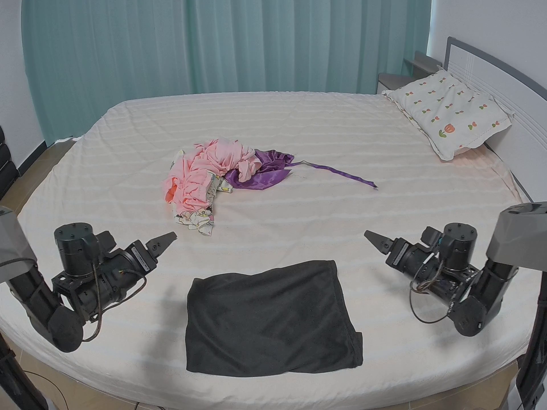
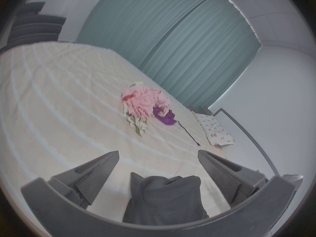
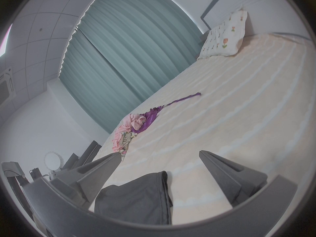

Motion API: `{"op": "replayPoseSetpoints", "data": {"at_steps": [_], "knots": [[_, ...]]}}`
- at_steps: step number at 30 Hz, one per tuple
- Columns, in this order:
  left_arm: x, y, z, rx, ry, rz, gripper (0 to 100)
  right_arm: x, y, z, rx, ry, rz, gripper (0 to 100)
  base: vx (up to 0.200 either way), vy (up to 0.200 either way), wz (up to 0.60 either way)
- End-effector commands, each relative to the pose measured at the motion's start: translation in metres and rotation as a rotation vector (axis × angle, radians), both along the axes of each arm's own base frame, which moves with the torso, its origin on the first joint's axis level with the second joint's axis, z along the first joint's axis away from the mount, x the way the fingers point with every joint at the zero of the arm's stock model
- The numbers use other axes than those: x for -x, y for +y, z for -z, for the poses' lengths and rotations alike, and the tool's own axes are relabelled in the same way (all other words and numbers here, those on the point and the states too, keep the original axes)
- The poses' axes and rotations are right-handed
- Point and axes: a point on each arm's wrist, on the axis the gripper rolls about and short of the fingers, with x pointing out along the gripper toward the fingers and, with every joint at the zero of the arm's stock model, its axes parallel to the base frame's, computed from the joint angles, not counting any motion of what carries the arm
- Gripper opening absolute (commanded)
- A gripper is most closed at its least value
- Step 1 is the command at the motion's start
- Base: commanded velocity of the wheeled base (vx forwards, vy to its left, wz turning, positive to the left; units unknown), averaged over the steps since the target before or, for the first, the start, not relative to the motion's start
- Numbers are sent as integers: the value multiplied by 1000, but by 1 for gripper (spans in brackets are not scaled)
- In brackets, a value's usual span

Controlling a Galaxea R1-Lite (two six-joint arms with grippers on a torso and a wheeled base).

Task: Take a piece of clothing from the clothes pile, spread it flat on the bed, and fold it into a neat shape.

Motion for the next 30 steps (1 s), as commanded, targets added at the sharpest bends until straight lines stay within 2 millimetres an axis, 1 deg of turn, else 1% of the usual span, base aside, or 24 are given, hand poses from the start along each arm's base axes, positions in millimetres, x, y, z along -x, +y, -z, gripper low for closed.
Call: {"op": "replayPoseSetpoints", "data": {"at_steps": [1,2,5,6,7,8,10,11,13,14,15,17,18,20,21,22,23,24,25,28,30], "knots": [[55,11,-40,-82,-158,-29,100,57,-33,-57,34,-124,70,100,0,0,0],[60,13,-41,-89,-163,-29,100,63,-35,-60,41,-130,71,100,0,0,0],[90,19,-41,-143,-184,-39,100,95,-48,-72,88,-173,83,100,0,0,0],[97,20,-43,-154,-199,-57,100,104,-51,-75,98,-187,84,100,0,0,0],[101,21,-44,-162,-204,-69,100,109,-52,-77,102,-195,84,100,0,0,0],[113,24,-47,-177,-233,-110,100,126,-57,-82,117,-223,83,100,0,0,0],[122,26,-51,-188,-262,-141,100,142,-61,-87,129,-252,82,100,0,0,0],[129,27,-54,-201,-285,-161,100,153,-64,-91,144,-287,78,100,0,0,0],[140,28,-58,-218,-298,-180,100,165,-67,-101,147,-344,91,100,0,0,0],[140,28,-58,-218,-298,-180,100,165,-67,-101,147,-344,91,100,0,0,0],[152,31,-64,-240,-322,-213,100,177,-71,-109,144,-388,101,100,0,0,0],[163,34,-65,-279,-330,-226,100,188,-75,-114,141,-416,108,100,0,0,0],[170,36,-66,-320,-331,-236,100,198,-77,-115,156,-415,109,100,0,0,0],[178,38,-69,-353,-327,-273,100,210,-81,-114,206,-403,109,100,0,0,0],[183,40,-72,-361,-328,-299,100,220,-84,-112,241,-399,101,100,0,0,0],[186,41,-73,-366,-323,-308,100,226,-85,-111,260,-404,99,100,0,0,0],[191,42,-72,-374,-319,-314,100,236,-87,-110,289,-413,90,100,0,0,0],[193,42,-72,-379,-315,-314,100,239,-88,-109,296,-415,88,100,0,0,0],[201,44,-68,-415,-302,-312,100,252,-91,-104,353,-416,74,100,0,0,0],[216,48,-61,-446,-289,-326,100,269,-96,-88,440,-352,54,100,0,0,0],[227,51,-60,-472,-307,-369,100,282,-99,-77,457,-309,46,100,0,0,0]]}}
